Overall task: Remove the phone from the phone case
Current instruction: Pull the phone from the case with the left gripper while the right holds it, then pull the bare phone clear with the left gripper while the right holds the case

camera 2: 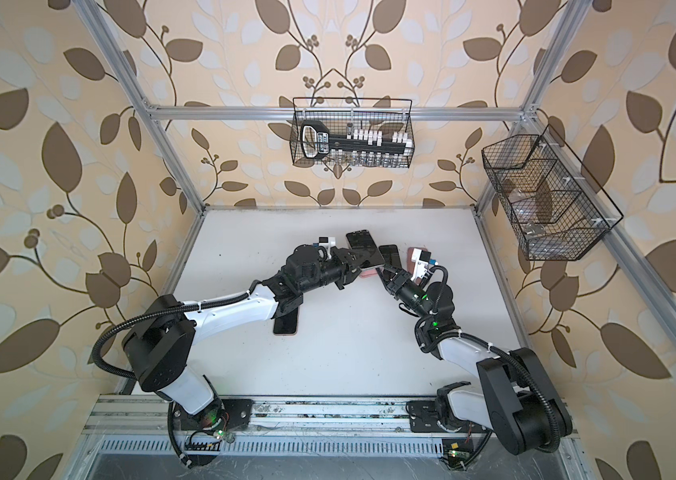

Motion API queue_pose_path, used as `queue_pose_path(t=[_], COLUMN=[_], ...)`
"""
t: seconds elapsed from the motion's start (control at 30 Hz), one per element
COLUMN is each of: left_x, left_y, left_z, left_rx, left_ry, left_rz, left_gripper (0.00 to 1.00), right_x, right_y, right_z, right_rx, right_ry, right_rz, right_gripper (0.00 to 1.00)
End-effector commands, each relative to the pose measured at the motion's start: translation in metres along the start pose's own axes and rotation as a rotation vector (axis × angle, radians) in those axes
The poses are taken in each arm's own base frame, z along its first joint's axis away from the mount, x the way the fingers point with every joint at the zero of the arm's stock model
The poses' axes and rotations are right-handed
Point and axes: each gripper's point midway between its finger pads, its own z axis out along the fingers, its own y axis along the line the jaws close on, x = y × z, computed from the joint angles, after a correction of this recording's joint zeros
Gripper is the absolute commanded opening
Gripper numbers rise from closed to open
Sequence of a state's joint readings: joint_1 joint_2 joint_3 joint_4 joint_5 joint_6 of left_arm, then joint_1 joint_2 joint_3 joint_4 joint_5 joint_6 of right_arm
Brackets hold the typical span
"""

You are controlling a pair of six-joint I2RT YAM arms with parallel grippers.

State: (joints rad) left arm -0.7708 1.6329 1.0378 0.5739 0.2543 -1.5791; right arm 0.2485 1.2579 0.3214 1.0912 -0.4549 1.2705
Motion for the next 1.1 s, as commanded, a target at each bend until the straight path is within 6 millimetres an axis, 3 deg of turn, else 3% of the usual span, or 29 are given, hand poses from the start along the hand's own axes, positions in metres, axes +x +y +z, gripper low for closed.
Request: queue_pose_path(t=[0.0,0.33,0.67,1.07], left_x=[0.0,-0.001,0.0,0.007], left_y=[-0.06,-0.061,-0.075,-0.105], left_z=[-0.001,-0.003,-0.012,-0.036], left_rx=[0.178,0.179,0.219,0.285], left_ry=[0.006,-0.001,-0.014,-0.025], left_rz=[0.048,0.054,0.064,0.093], left_gripper=[0.25,0.0,0.0,0.0], right_x=[0.006,0.006,0.006,-0.002], right_y=[0.011,0.008,-0.002,-0.035], right_z=[-0.002,-0.002,-0.002,-0.002], right_rx=[-0.044,-0.037,-0.005,0.091], right_ry=[0.022,0.022,0.013,-0.015], right_rz=[-0.032,-0.032,-0.031,-0.05], right_gripper=[0.0,0.0,0.0,0.0])
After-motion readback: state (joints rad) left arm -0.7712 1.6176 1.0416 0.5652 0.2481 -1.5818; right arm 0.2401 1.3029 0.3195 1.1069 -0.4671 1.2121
